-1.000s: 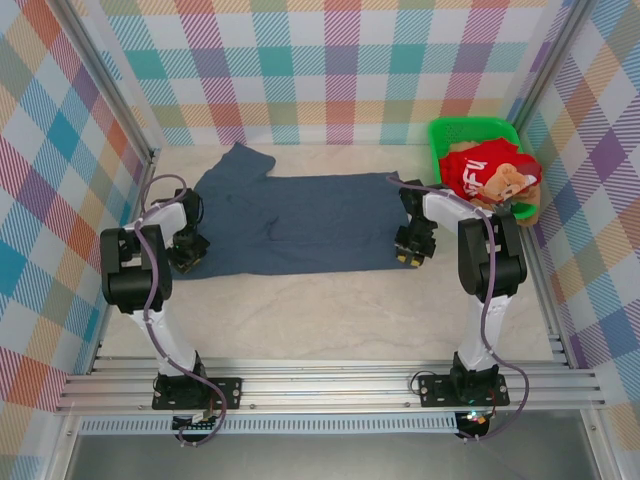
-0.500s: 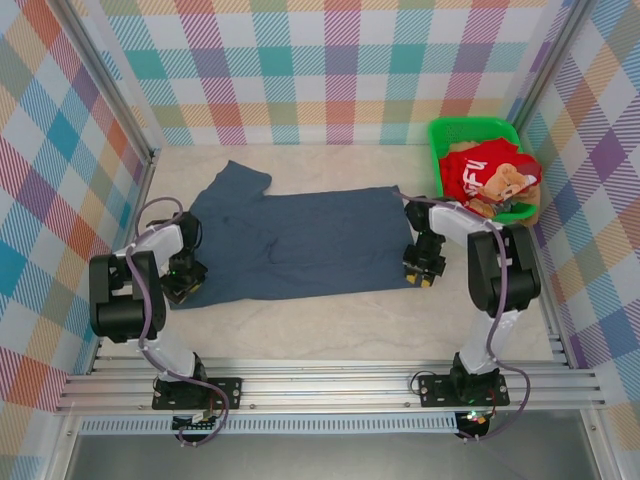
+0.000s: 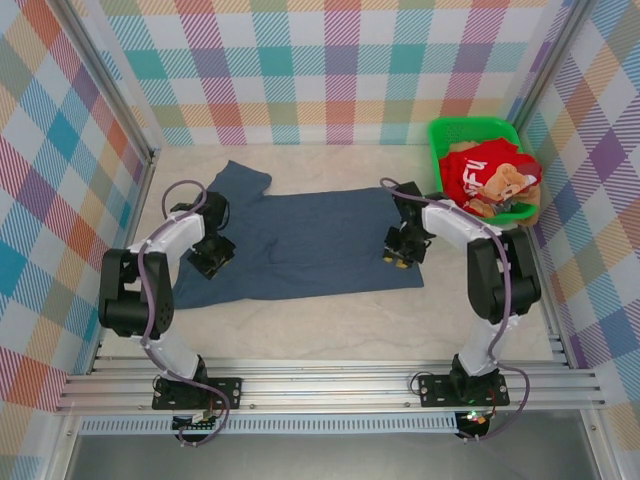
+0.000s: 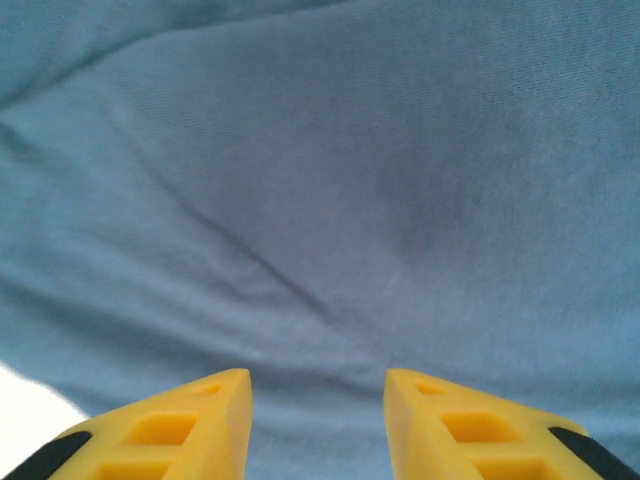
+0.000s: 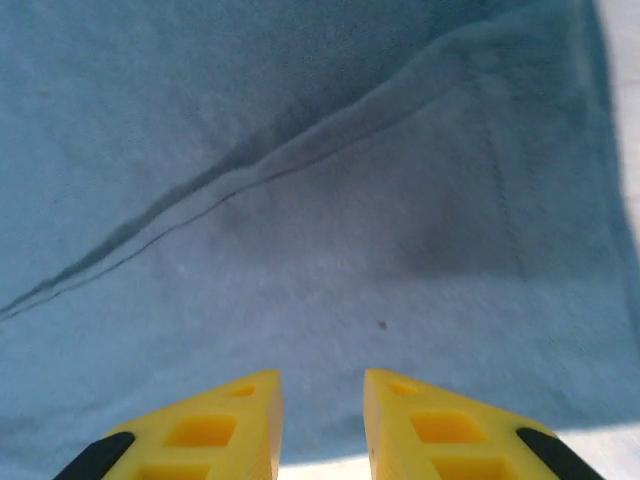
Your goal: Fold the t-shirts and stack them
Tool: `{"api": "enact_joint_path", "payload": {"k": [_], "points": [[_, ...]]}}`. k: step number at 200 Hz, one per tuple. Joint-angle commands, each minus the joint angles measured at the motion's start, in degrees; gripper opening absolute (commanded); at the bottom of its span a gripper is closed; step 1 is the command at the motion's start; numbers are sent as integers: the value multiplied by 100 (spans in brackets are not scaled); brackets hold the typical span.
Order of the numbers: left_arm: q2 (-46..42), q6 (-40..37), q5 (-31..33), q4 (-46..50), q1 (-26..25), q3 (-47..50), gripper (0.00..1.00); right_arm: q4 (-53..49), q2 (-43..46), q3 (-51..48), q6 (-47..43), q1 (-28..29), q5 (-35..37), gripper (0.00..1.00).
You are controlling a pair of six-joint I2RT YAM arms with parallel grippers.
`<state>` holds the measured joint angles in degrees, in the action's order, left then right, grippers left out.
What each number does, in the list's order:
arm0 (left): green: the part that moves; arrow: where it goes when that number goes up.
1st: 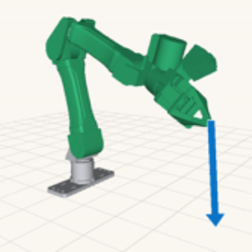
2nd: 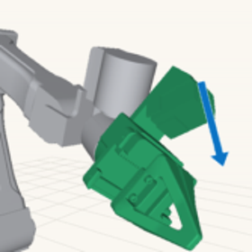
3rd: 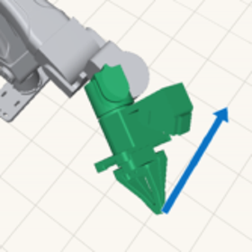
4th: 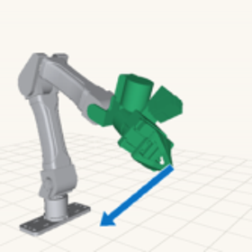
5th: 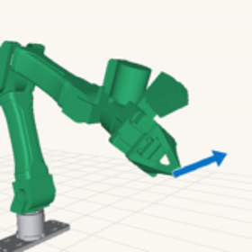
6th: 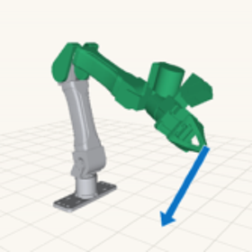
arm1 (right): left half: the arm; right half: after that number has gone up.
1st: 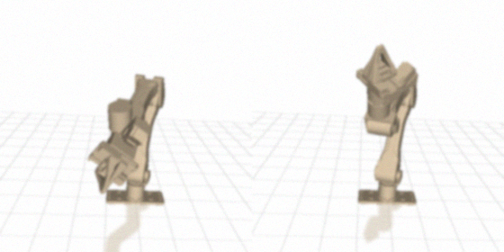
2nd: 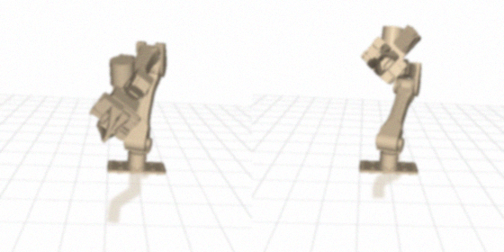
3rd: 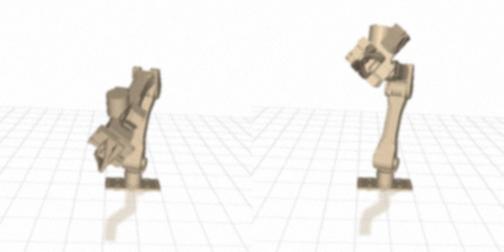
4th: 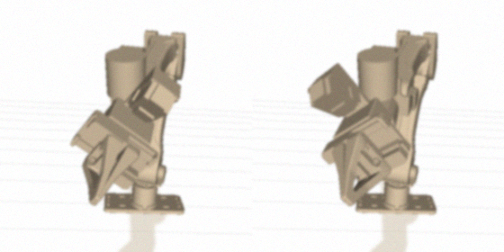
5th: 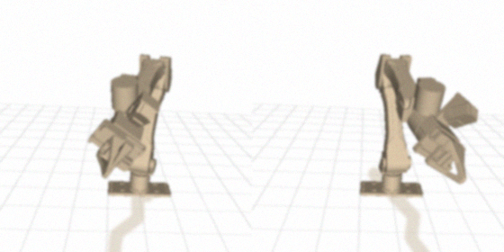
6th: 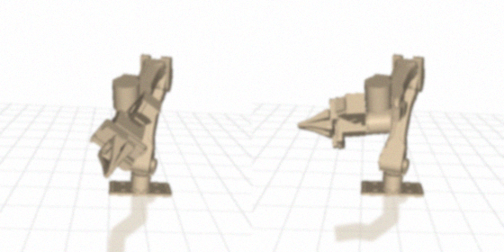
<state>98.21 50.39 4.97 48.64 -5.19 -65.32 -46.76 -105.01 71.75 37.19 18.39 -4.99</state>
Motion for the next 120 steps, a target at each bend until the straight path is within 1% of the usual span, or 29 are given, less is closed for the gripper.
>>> {"api": "enact_joint_path", "payload": {"k": [1,17,27,49,88,120], "points": [[290,56,-201,-84,-17,-93,38,-92,-364,103,224,15,-97,27],[338,-26,-135,-76,-34,63,38,-388,-540,53,330,16,71,26],[322,-96,-128,-74,-79,189,37,-650,-563,-13,490,9,309,25],[197,-169,-153,-27,-229,477,37,-967,-352,-323,718,4,547,25],[-240,-176,-79,206,-593,1115,37,-1355,138,-785,919,9,464,25],[-673,-152,98,387,-694,1605,37,-1540,443,-1220,966,15,362,26]]}}
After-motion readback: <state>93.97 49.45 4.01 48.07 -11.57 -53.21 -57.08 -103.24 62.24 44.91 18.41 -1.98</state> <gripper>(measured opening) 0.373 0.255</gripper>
